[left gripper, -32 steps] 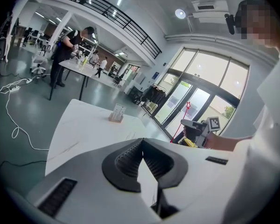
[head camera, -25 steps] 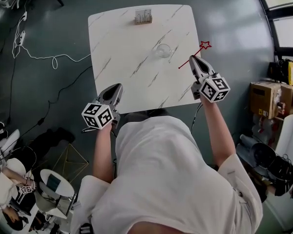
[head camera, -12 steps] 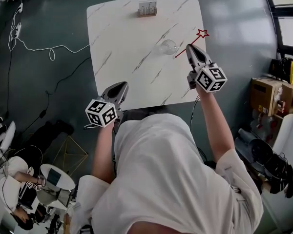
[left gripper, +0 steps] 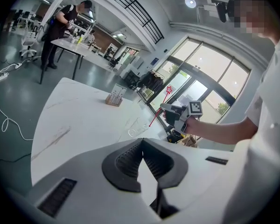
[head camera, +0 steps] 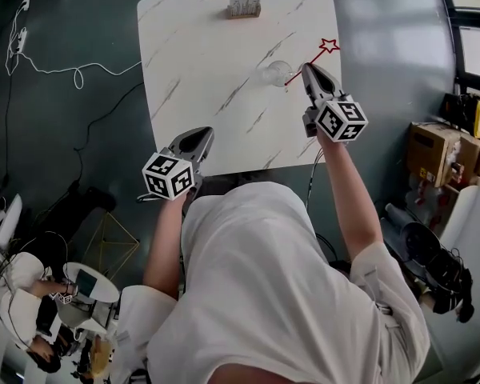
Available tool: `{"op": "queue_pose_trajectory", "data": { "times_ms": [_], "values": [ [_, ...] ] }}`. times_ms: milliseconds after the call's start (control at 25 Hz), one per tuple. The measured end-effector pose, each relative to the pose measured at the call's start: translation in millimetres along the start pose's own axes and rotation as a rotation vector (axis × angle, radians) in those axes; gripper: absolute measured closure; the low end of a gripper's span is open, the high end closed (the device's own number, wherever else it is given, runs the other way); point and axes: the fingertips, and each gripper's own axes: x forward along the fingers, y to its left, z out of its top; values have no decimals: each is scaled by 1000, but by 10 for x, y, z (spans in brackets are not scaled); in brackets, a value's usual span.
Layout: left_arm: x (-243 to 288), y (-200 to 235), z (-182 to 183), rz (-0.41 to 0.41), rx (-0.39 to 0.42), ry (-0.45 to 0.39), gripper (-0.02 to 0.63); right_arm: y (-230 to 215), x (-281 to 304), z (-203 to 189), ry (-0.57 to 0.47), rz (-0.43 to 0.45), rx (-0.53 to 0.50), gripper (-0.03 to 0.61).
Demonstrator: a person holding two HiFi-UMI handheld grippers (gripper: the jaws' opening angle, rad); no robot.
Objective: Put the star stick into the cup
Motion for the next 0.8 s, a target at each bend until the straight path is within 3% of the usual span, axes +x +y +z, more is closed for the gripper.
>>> {"op": "queue_pose_trajectory", "data": {
  "times_ms": [800],
  "values": [
    [184,269,-77,-20,-24,54,600,-138,580,-511,143,-26,-35,546]
  ]
}}
